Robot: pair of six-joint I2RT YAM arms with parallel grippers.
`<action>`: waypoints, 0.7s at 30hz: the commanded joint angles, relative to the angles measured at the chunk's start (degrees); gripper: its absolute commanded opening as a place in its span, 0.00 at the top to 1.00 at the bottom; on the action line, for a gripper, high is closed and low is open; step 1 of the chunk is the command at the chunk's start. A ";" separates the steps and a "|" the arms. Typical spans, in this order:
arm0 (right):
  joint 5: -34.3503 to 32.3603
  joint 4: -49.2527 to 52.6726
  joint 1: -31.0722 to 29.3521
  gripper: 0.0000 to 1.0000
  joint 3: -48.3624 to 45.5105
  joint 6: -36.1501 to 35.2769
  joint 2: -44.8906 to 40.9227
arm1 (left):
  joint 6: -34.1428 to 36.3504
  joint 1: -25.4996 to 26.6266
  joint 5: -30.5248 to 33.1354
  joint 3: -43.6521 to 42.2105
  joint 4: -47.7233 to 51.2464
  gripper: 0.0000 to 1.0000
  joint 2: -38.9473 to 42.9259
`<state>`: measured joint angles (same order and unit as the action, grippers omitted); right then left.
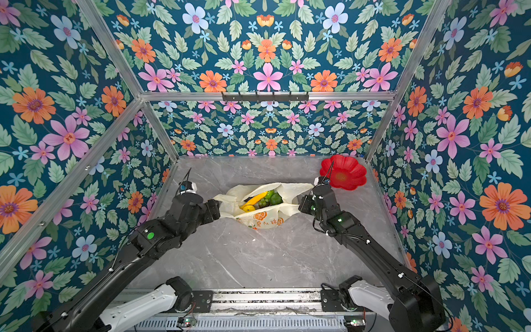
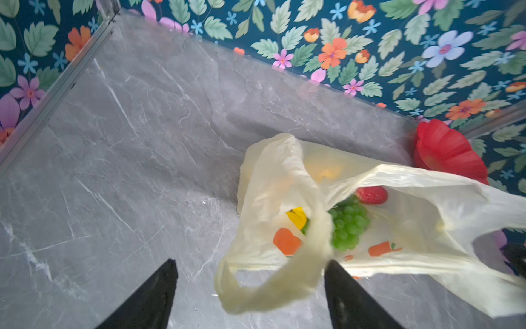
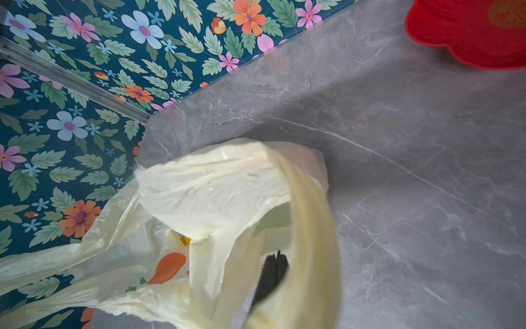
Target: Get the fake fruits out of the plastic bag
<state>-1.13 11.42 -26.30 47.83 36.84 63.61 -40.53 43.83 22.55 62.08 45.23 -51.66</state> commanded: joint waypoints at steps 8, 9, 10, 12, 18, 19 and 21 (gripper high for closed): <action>-1.23 0.53 -0.23 1.00 0.96 -0.80 0.95 | -1.36 22.17 9.74 13.48 4.26 0.22 -14.74; -1.33 0.62 -0.26 1.00 0.96 -0.85 0.77 | -0.83 22.17 8.06 12.89 1.20 0.23 -16.34; -1.46 0.79 -0.25 1.00 0.90 -0.89 0.56 | -0.26 22.17 5.82 11.57 -2.32 0.22 -17.42; -1.69 0.97 -0.28 1.00 0.58 -1.23 -0.09 | 0.21 21.88 3.36 10.08 -7.58 0.22 -20.71; -1.38 1.05 -0.31 1.00 -1.25 -1.94 -2.60 | -2.80 15.96 -1.46 11.04 -13.10 0.22 -30.96; -1.42 1.23 -0.32 1.00 -1.50 -2.11 -3.08 | -3.24 15.14 -2.26 10.61 -14.61 0.23 -31.70; -1.43 1.56 -0.27 1.00 -2.18 -2.52 -4.11 | -3.22 14.14 -3.92 10.20 -18.33 0.23 -33.49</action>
<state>-1.98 12.73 -26.57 46.11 35.38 60.47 -43.11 58.94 22.13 72.58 33.61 -83.83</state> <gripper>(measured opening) 0.064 0.768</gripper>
